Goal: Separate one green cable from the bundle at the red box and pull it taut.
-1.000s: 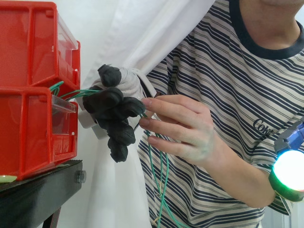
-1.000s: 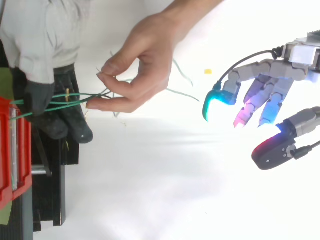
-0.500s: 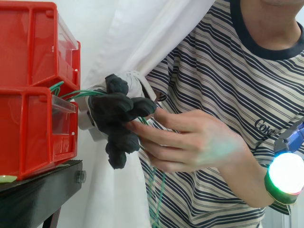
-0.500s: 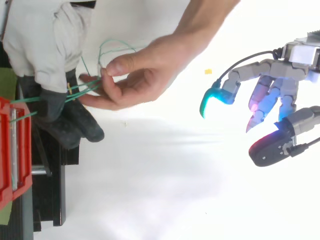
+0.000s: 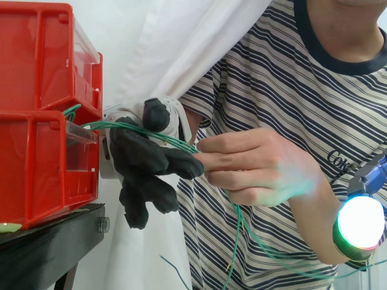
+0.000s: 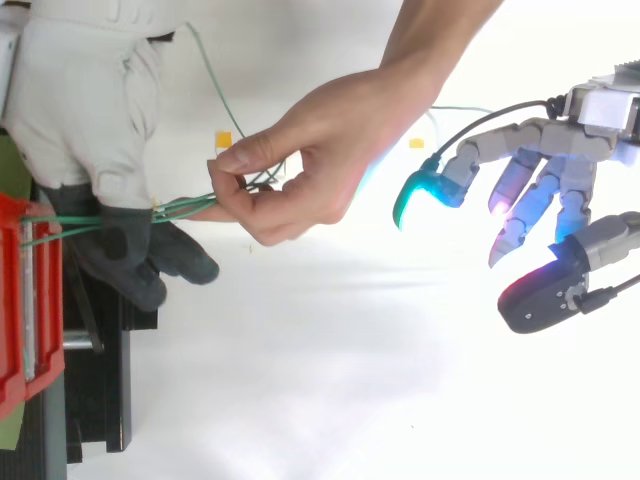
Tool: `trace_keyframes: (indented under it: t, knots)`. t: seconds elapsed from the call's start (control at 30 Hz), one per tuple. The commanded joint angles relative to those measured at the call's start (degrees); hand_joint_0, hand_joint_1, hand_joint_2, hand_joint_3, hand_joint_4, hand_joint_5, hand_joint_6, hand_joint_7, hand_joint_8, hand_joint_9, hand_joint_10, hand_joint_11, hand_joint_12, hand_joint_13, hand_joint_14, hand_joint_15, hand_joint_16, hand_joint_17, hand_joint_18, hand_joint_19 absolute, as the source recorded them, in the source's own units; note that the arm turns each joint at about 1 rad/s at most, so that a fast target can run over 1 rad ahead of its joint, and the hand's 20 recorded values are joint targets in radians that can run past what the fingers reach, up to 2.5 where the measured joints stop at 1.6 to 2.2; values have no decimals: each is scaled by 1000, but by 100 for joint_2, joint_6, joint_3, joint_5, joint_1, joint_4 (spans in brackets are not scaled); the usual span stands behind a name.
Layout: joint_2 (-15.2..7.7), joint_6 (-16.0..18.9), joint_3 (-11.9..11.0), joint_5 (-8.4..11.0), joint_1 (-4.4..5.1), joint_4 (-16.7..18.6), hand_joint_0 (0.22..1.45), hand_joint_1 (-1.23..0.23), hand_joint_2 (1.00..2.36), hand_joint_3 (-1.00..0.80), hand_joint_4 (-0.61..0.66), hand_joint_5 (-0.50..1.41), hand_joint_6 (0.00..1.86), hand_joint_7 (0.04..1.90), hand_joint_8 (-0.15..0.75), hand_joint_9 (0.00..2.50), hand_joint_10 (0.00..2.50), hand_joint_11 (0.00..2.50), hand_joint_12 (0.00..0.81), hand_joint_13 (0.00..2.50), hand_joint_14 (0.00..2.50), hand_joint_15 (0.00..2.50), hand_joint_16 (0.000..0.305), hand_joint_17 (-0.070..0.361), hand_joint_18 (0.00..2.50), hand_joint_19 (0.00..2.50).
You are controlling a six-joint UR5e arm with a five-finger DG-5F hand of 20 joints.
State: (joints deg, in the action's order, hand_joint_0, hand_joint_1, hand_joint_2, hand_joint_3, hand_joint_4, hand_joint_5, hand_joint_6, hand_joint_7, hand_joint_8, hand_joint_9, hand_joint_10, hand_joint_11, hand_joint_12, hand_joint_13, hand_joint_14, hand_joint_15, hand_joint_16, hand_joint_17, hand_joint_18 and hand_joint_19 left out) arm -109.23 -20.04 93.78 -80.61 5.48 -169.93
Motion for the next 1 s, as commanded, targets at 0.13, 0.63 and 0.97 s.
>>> trace_keyframes:
  t: [0.13,0.63,0.97]
  knots:
    - [-2,0,0,2,-3,-5,745,-782,1000,-500,495,-120,502,718,377,1820,8,235,318,1365,12,275,29,65,734,516]
    - [-2,0,0,2,-3,4,800,-693,1000,-500,504,-104,503,811,315,1907,11,339,290,1389,13,280,22,49,599,501]
    - [-2,0,0,2,-3,4,798,-705,1000,-500,488,-97,503,840,331,1934,13,382,287,1450,12,308,20,44,660,527]
